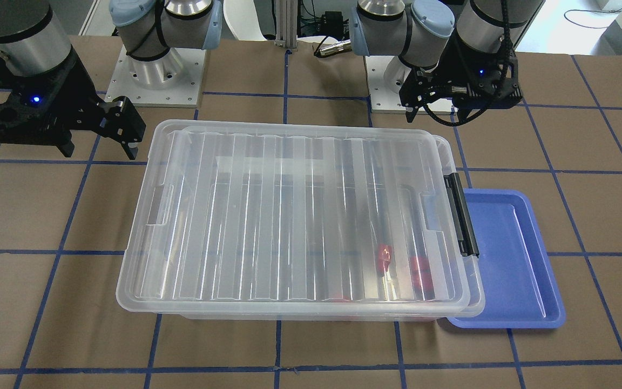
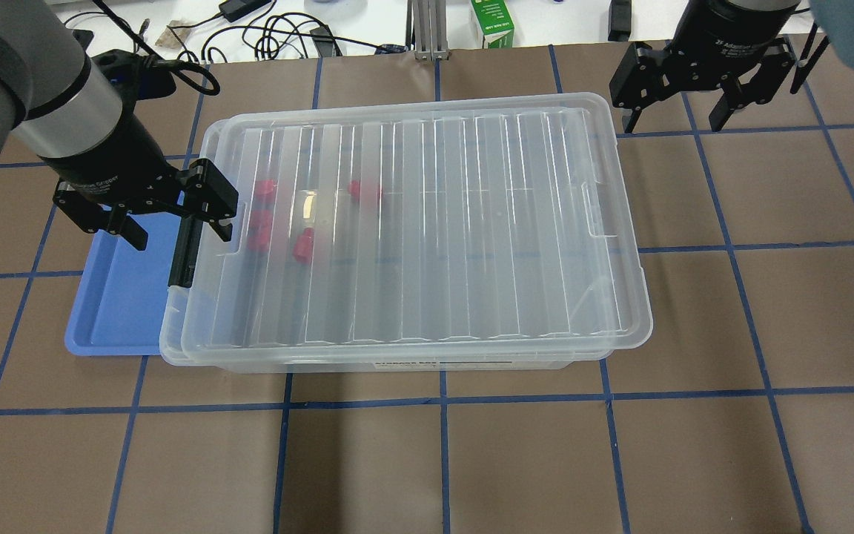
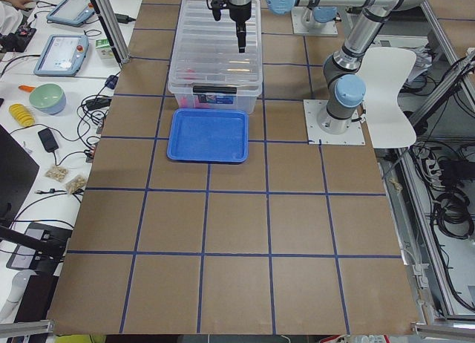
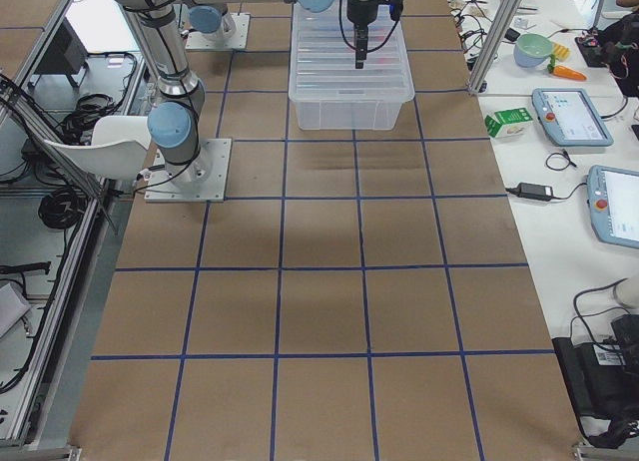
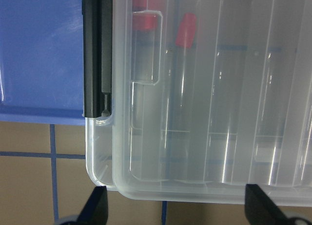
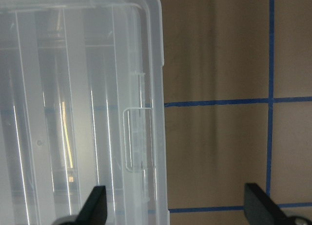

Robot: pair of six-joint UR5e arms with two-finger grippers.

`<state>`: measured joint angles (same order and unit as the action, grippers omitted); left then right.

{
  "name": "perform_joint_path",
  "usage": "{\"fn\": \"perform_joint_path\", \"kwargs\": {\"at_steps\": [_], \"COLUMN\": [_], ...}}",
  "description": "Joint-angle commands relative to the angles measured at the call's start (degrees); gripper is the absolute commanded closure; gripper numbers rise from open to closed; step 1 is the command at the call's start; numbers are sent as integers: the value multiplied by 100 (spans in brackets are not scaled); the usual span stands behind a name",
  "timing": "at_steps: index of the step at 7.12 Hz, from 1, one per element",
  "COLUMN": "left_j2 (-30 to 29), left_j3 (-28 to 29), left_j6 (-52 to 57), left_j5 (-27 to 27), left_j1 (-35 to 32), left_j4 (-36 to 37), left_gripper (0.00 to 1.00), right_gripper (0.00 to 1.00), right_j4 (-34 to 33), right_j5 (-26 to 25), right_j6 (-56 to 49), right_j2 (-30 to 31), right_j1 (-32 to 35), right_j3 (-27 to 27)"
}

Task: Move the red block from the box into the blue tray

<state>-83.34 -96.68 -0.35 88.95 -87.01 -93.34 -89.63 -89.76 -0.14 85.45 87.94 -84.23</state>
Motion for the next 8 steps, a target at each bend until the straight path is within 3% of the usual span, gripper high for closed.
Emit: {"fn": "perform_joint_path", "kwargs": {"at_steps": [1, 5, 8], "left_j2": [2, 2, 19], "left_j3": [0, -9, 35], "left_j6": [0, 0, 0], "left_j5": [0, 17, 8], "left_j1": [0, 17, 88], "left_j4": [-9, -26, -26], "left_gripper": [0, 0, 0], "right_gripper": [0, 0, 0], "right_j4": [-394, -1580, -1610], "right_j5": [11, -33, -16], "right_j6": [14, -82, -117], "right_j2": [-352, -538, -538], "right_j1": [-14, -14, -49], "right_j3": [-372, -1400, -1455]}}
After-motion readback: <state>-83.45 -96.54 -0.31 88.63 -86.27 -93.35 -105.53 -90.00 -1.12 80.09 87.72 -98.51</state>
